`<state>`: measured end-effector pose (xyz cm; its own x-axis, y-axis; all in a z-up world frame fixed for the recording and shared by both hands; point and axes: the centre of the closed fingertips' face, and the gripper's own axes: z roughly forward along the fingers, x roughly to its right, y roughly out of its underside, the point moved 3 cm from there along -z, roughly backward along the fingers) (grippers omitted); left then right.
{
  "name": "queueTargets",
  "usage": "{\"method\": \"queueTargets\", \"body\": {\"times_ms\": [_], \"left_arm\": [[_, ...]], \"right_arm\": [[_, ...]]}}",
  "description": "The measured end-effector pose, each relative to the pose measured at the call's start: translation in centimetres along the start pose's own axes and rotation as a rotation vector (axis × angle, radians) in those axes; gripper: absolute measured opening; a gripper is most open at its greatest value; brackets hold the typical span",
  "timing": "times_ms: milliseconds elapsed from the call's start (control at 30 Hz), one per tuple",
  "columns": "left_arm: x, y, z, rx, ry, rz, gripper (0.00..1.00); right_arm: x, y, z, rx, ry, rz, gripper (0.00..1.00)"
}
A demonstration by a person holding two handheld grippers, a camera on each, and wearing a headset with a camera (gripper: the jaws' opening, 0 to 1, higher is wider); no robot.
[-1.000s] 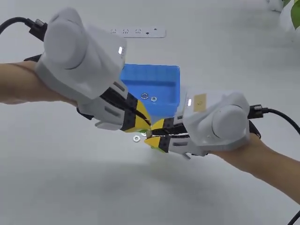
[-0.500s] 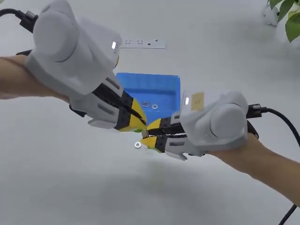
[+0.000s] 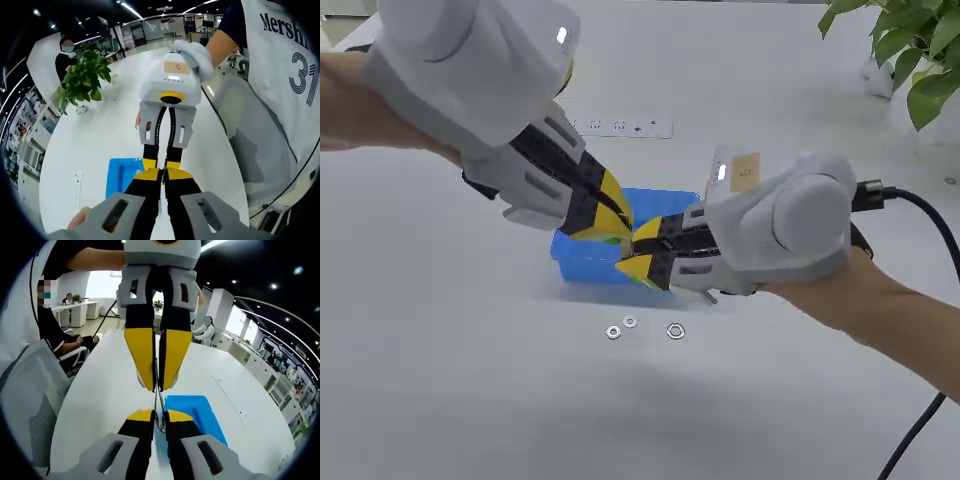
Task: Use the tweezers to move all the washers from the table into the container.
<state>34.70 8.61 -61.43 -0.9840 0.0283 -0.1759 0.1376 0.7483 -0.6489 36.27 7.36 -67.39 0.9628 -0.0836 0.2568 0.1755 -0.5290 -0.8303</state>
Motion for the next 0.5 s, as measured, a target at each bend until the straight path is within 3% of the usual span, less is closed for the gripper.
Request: {"method": "queueTargets", "body": {"times_ms": [200,367,500], "left_arm": [[-1.5,0.0,-0.4,0.009,-0.015,0.008,0.06],[-3.5,0.7,-0.1,0.02,-0.027,-0.001,0.06],[-4.4,1.2,0.4,0.028,-0.026,-0.018,0.06]], "right_arm": [[1.5,-0.3,0.2,0.0,0.019,-0.014,0.1],[3.0,0.0,0.6,-0.006,0.032,-0.015,0.1],[3.8,0.6,1.1,-0.01,0.034,-0.007,0.1]]}}
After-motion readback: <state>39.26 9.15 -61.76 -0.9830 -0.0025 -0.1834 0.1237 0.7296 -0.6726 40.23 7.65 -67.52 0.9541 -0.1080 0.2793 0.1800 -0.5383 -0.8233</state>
